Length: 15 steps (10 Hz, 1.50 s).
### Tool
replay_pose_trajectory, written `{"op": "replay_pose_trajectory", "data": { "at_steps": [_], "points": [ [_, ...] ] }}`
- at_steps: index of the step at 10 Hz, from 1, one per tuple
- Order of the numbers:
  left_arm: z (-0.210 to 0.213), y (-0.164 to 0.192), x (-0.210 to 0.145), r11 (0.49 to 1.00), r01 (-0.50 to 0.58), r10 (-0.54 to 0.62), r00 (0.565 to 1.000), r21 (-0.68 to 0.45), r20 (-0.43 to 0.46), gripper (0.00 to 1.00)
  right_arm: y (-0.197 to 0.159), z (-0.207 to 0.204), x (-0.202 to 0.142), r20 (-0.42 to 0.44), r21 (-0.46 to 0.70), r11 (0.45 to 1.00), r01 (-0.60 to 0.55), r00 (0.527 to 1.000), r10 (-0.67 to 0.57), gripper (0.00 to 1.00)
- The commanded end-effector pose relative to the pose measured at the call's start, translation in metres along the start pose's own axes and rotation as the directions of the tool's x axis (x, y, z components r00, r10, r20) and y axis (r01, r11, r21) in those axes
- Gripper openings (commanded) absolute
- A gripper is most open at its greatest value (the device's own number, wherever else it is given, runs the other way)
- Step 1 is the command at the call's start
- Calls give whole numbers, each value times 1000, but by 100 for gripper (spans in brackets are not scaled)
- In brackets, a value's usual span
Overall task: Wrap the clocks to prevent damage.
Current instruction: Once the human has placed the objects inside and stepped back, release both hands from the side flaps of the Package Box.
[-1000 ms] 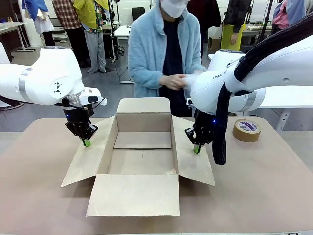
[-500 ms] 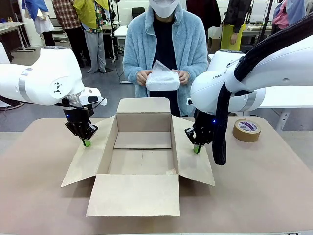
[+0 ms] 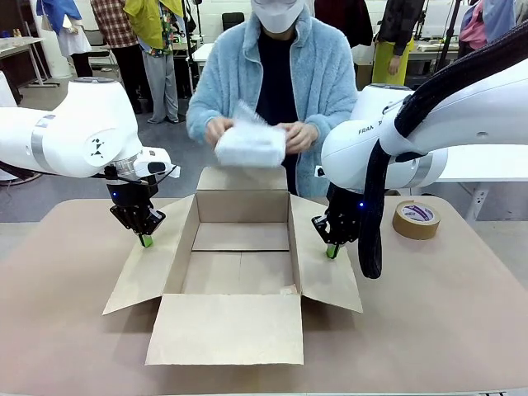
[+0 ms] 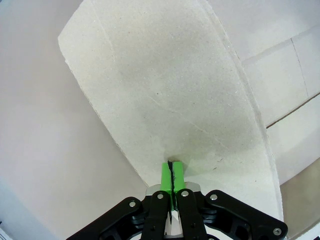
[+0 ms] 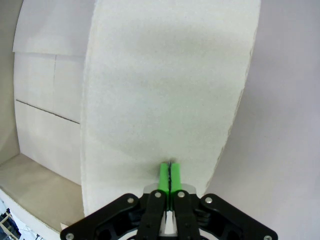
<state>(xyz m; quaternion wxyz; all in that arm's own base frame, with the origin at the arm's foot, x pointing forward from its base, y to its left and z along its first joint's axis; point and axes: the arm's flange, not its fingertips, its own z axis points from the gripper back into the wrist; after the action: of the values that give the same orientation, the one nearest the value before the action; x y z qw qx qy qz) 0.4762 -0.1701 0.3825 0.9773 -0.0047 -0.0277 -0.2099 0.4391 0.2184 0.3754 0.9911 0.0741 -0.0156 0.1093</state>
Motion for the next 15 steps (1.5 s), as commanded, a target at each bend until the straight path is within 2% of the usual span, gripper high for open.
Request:
{"op": "replay_pose_trajectory", "data": {
  "at_steps": [1, 15],
  "points": [
    [-1, 0, -1, 1000, 3, -3, 1000, 3, -5, 0, 0, -2, -2, -4, -2, 1000, 2, 1000, -2, 1],
    [-1, 0, -1, 1000, 3, -3, 1000, 3, -5, 0, 0, -2, -2, -4, -2, 1000, 2, 1000, -2, 1]
  ]
}}
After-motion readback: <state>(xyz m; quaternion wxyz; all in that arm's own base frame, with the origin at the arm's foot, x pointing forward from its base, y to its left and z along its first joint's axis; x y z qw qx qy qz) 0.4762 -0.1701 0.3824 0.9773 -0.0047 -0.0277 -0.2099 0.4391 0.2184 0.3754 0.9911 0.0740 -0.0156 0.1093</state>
